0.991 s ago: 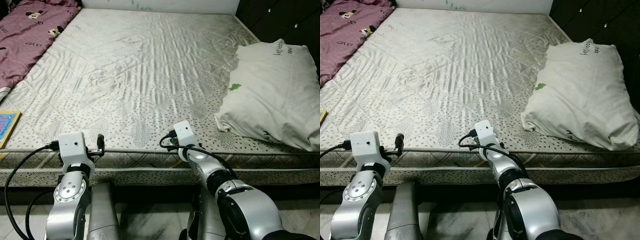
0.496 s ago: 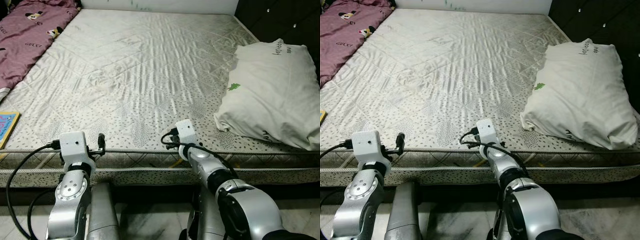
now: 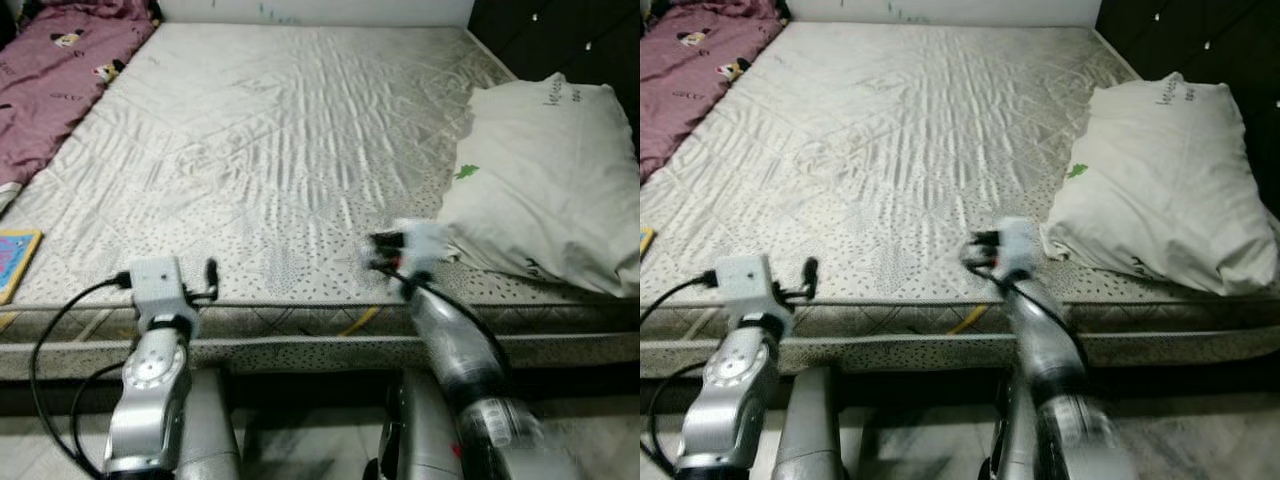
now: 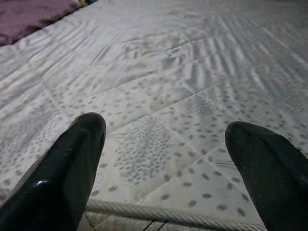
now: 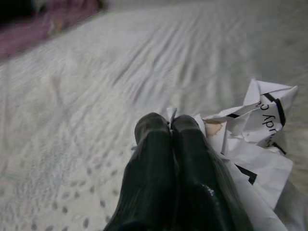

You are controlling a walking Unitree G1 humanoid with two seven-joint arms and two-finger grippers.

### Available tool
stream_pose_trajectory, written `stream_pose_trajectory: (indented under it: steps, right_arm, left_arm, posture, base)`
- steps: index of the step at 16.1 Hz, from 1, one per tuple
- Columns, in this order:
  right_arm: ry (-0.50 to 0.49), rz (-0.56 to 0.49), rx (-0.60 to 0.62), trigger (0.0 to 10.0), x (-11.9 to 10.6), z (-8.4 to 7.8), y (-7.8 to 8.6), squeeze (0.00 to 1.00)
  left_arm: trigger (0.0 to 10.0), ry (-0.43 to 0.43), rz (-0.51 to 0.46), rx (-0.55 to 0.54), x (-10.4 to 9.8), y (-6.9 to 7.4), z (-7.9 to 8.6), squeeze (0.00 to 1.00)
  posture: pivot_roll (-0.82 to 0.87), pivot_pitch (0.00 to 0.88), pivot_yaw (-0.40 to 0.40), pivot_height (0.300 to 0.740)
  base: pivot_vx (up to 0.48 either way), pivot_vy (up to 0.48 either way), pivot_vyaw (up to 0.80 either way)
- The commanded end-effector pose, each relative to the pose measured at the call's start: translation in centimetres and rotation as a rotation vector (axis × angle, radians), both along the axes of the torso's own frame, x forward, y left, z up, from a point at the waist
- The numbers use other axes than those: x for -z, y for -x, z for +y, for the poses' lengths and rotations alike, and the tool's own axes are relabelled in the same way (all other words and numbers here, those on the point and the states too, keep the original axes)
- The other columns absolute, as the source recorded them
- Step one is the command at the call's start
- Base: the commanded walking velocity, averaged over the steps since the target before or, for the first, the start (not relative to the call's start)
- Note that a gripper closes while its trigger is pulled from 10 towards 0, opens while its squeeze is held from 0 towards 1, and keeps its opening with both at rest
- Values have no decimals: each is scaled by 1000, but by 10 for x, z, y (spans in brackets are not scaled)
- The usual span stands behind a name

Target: Clean up the room

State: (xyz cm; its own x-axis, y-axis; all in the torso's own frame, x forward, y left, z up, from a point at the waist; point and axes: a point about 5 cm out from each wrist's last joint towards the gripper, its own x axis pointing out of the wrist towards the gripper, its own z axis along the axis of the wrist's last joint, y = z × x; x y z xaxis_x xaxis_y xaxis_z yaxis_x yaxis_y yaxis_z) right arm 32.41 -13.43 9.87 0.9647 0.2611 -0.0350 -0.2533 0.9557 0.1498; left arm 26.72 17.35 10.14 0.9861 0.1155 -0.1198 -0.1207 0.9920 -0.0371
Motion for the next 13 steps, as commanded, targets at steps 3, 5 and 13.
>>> stream_pose_trajectory:
  steps: [3,5,13]
  right_arm:
    - [23,-49,85,0,-3,-5,50,0]
    - [50,-80,137,4078,-2,-5,63,0]
    - [46,-97,179,10000,-20,2,49,0]
  left_arm:
    - [10000,2,-32,35,-3,-5,-5,0]
    - [10000,5,-45,37,-3,-10,-6,0]
    - [10000,101,-73,93,-8,-15,-19,0]
  posture:
    - [26,0,53,500]
    - [16,0,64,500]
    - [-10,0,69,500]
  base:
    - [0,0,0]
    - [0,0,0]
    - [0,0,0]
